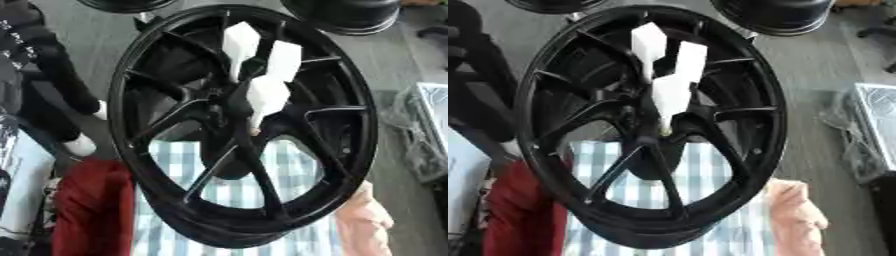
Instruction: Pull the pin out of the wheel hub.
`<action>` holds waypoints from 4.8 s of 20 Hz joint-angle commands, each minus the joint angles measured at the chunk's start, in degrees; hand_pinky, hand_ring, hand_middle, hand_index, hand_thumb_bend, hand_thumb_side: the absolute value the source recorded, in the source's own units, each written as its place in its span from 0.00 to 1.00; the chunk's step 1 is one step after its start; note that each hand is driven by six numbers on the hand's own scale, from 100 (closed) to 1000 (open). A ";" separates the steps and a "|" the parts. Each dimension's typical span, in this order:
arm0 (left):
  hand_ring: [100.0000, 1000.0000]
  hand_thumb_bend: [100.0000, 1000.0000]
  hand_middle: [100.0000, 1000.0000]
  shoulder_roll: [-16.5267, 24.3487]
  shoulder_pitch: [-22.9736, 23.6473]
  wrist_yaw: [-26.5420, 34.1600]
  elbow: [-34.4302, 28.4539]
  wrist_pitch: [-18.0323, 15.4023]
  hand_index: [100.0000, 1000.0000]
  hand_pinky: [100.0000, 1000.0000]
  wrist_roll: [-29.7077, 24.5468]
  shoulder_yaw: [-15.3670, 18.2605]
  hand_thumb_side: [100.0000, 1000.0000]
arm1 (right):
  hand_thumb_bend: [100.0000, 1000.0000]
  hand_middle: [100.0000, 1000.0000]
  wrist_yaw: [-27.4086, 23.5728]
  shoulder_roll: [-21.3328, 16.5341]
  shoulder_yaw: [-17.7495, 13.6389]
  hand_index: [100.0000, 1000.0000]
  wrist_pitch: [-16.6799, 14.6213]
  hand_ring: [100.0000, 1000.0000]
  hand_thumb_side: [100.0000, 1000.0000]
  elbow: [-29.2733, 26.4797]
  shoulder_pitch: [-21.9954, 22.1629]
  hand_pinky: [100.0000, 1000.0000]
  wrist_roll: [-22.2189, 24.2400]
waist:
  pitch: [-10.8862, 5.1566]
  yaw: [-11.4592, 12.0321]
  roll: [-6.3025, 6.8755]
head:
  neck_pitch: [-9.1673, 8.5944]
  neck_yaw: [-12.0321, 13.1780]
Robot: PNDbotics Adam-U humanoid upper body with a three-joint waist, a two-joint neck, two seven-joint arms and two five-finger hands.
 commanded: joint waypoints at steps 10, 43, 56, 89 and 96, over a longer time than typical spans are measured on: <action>0.65 0.11 0.66 2.30 -0.14 -0.47 -0.65 -0.05 0.73 0.53 0.39 0.71 0.77 | 0.00 0.79 -0.20 -2.14 1.55 0.88 9.37 0.79 0.11 -12.51 0.60 0.82 7.24 | -1.38 -0.42 -0.05 | 0.35 1.17; 0.65 0.06 0.66 8.71 -1.89 0.85 -0.81 -1.26 0.74 0.53 0.14 0.56 0.74 | 0.00 0.72 3.63 0.00 5.92 0.86 8.31 0.72 0.18 -13.40 2.77 0.76 26.76 | -1.62 0.72 0.94 | 0.35 -1.46; 0.64 0.05 0.66 12.12 -1.86 1.07 -0.55 -1.93 0.74 0.53 0.24 0.53 0.74 | 0.00 0.72 7.53 2.48 6.94 0.87 9.50 0.63 0.29 -13.37 2.33 0.73 29.34 | -0.91 1.69 0.89 | 0.35 -2.68; 0.64 0.06 0.66 11.51 -1.84 0.55 -0.41 -1.19 0.73 0.54 0.01 0.49 0.76 | 0.00 0.72 10.12 3.41 6.52 0.88 12.24 0.66 0.42 -13.40 5.30 0.70 26.44 | 1.14 4.12 -0.94 | 0.35 -5.86; 0.64 0.06 0.66 11.24 -1.64 0.45 -0.27 -1.04 0.73 0.54 -0.11 0.47 0.76 | 0.00 0.72 10.59 3.48 6.51 0.88 12.49 0.64 0.45 -13.40 5.59 0.69 25.98 | 1.24 4.21 -0.97 | 0.35 -5.79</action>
